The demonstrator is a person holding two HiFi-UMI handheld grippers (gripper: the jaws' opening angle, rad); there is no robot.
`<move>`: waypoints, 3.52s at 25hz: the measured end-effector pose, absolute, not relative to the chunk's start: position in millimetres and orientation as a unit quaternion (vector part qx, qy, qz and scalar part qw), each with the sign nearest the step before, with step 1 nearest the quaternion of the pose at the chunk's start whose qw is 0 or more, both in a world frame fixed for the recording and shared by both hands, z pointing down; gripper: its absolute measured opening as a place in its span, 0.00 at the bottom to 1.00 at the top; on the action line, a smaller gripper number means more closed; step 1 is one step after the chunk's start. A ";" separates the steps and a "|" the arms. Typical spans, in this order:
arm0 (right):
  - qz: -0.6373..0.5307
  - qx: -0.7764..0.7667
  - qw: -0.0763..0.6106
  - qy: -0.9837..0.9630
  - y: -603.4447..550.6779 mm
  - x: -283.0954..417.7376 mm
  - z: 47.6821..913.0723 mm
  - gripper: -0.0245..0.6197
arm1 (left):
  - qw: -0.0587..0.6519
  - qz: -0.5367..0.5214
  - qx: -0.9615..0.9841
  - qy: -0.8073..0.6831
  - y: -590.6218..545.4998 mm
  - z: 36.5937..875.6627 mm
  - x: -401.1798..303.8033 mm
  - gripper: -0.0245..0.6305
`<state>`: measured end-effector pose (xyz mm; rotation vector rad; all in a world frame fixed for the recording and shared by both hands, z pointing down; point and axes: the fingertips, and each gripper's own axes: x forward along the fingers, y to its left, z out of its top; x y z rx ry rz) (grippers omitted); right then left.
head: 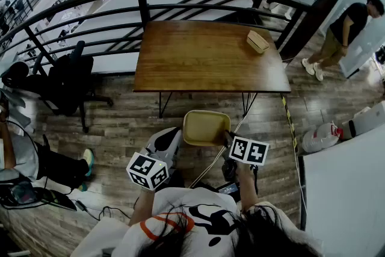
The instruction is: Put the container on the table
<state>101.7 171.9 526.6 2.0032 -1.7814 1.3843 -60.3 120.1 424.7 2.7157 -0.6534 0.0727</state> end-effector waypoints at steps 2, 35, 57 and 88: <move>0.452 0.663 0.066 -0.593 179.2 117.4 526.2 0.10 | 0.173 0.020 0.956 -0.237 126.6 425.6 -46.3 0.04; 0.462 0.616 0.037 -0.637 206.0 172.6 534.1 0.10 | 0.199 0.027 0.936 -0.288 168.4 431.7 2.0 0.04; 0.445 0.649 0.075 -0.612 -66.3 128.8 541.6 0.10 | 0.204 0.009 0.947 -0.249 -117.7 446.7 -49.9 0.04; 0.415 0.599 0.218 -0.649 -319.2 227.5 583.5 0.10 | 0.230 0.002 0.900 -0.370 -262.1 460.2 -19.4 0.04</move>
